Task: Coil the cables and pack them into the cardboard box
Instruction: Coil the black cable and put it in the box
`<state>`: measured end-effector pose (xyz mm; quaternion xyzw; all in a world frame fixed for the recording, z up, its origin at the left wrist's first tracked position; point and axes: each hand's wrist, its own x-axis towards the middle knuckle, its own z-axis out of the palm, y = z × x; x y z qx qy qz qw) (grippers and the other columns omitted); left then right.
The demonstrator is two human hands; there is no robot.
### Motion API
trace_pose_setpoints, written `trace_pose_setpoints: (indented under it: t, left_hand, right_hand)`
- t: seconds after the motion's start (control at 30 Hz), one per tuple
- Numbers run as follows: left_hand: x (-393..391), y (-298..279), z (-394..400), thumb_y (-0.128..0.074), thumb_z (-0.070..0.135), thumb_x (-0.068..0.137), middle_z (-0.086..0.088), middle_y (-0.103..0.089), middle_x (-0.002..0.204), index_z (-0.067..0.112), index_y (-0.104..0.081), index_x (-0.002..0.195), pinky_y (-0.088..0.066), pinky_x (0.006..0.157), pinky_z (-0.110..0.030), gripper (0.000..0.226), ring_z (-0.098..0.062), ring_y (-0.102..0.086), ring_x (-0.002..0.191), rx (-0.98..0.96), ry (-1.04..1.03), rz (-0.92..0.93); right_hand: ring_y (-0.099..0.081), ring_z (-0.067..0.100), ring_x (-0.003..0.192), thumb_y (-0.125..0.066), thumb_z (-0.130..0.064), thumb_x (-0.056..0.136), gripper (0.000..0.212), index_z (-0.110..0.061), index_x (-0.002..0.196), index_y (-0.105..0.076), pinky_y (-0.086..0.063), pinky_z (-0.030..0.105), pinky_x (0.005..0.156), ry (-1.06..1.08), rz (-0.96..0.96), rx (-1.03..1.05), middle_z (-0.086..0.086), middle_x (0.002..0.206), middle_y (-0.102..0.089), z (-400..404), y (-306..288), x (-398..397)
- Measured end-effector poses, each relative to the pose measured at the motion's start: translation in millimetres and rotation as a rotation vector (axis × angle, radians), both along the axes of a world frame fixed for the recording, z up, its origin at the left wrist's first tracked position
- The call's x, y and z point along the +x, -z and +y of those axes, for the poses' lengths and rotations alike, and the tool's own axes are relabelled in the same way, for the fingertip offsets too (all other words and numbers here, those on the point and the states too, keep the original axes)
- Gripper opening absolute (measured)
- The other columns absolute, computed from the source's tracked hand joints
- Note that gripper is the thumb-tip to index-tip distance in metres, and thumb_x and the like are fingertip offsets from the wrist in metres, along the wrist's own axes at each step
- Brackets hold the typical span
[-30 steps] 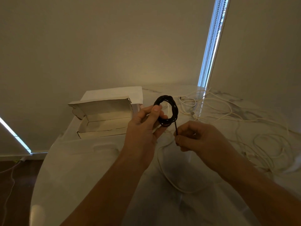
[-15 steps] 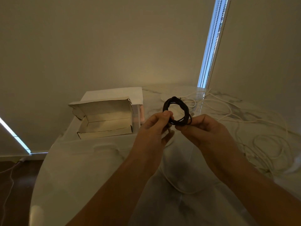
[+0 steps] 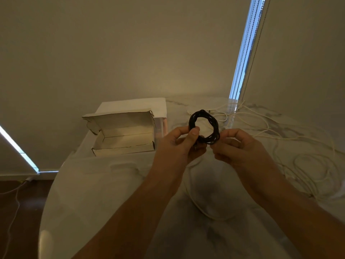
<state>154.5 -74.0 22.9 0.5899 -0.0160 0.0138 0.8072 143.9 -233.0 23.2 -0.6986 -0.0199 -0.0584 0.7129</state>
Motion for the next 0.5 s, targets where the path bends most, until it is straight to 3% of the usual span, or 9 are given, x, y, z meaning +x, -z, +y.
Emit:
trace_pose_setpoints:
  t: [0.27, 0.4, 0.5]
  left_hand:
    - [1, -11, 32, -0.064, 0.022, 0.095, -0.009, -0.076, 0.095, 0.009, -0.068, 0.122, -0.062, 0.080, -0.031, 0.030, -0.018, -0.074, 0.086, 0.345, -0.122, -0.118]
    - [-3, -16, 58, -0.069, 0.020, 0.092, -0.014, -0.074, 0.094, 0.012, -0.065, 0.121, -0.063, 0.076, -0.033, 0.030, -0.018, -0.075, 0.080, 0.354, -0.195, -0.097]
    - [-9, -16, 85, -0.074, 0.018, 0.088, -0.017, -0.073, 0.089, 0.011, -0.060, 0.106, -0.063, 0.073, -0.038, 0.024, -0.023, -0.075, 0.076, 0.317, -0.300, -0.056]
  right_hand:
    - [-0.074, 0.023, 0.085, -0.073, -0.025, 0.084, 0.027, -0.008, 0.104, -0.068, -0.058, 0.035, 0.077, -0.089, 0.147, 0.064, 0.009, 0.092, -0.076, 28, -20, 4]
    - [-0.075, 0.021, 0.082, -0.073, -0.022, 0.086, 0.023, -0.006, 0.102, -0.069, -0.060, 0.030, 0.071, -0.151, 0.195, -0.019, 0.008, 0.088, -0.077, 52, -29, 11]
    - [-0.075, 0.019, 0.082, -0.072, -0.025, 0.086, 0.025, -0.005, 0.101, -0.071, -0.059, 0.025, 0.067, -0.260, 0.210, -0.116, 0.008, 0.087, -0.077, 74, -38, 17]
